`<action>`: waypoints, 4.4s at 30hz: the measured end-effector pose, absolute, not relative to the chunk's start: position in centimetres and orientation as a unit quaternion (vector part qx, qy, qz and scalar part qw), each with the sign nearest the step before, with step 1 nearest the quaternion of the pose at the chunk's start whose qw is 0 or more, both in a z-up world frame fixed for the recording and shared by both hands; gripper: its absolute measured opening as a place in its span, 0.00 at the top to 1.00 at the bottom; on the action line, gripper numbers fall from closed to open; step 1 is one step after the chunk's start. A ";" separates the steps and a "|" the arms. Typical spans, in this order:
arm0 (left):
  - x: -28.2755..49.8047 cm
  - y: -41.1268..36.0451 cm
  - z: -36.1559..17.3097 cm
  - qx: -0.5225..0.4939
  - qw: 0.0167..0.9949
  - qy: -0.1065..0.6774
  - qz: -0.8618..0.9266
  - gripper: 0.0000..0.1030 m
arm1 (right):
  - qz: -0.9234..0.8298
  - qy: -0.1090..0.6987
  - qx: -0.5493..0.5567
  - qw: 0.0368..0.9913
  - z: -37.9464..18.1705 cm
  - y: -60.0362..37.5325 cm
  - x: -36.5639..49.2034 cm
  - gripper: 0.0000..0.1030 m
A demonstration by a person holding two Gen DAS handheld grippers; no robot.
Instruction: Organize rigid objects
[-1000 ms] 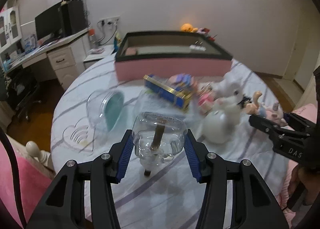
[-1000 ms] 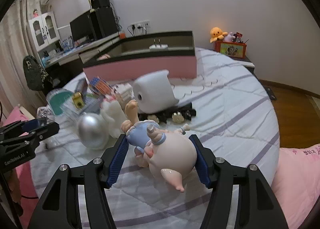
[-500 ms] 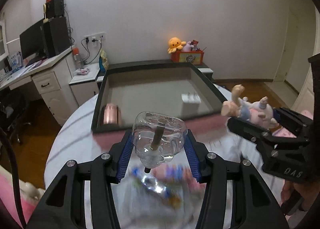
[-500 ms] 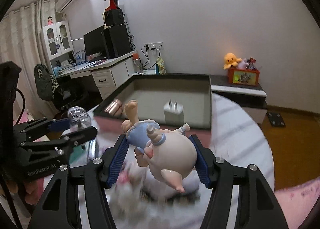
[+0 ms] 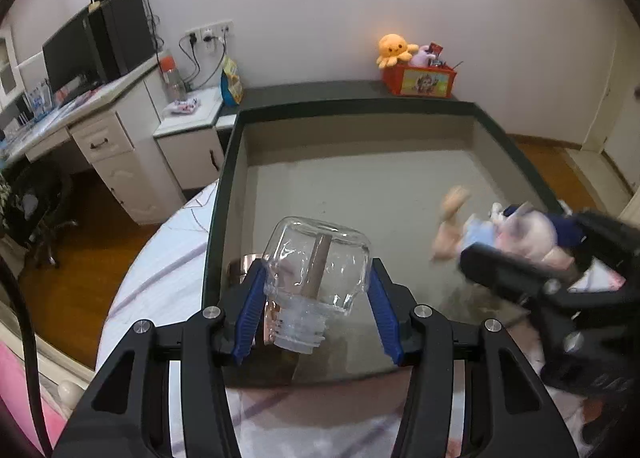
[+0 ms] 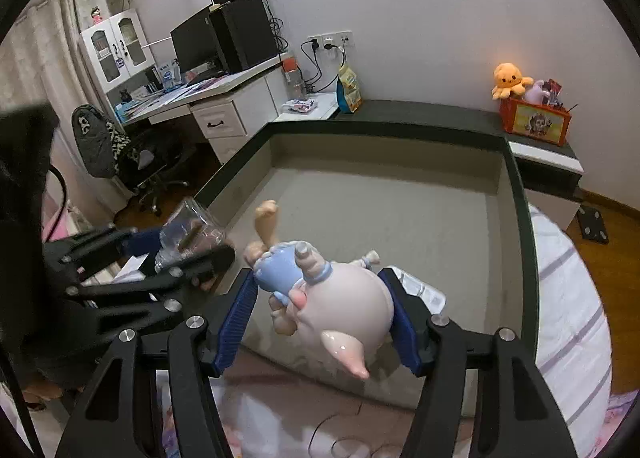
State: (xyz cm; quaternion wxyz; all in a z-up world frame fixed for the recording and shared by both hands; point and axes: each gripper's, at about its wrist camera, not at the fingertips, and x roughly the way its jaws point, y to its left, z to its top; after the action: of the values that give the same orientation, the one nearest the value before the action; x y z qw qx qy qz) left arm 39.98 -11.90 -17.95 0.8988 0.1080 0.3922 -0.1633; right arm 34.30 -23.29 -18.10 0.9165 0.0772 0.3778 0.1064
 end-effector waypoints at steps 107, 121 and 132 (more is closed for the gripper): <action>5.1 -0.7 -2.7 0.042 0.994 0.077 -0.060 0.00 | 0.027 0.082 -0.008 0.996 -3.1 -14.5 0.8 0.00; 7.4 -1.0 -4.6 0.037 0.989 0.113 -0.087 0.00 | 0.024 0.105 0.009 0.994 -4.7 -16.0 2.2 0.00; 12.7 0.6 -9.8 0.032 0.978 0.199 -0.062 0.00 | 0.009 0.192 0.027 0.981 -10.6 -18.3 6.4 0.00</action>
State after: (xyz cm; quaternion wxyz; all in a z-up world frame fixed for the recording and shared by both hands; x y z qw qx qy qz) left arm 12.67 0.57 -9.82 0.9776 0.0321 0.1988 -0.0616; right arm 6.37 -18.27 -10.64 0.9809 0.0267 0.1924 0.0093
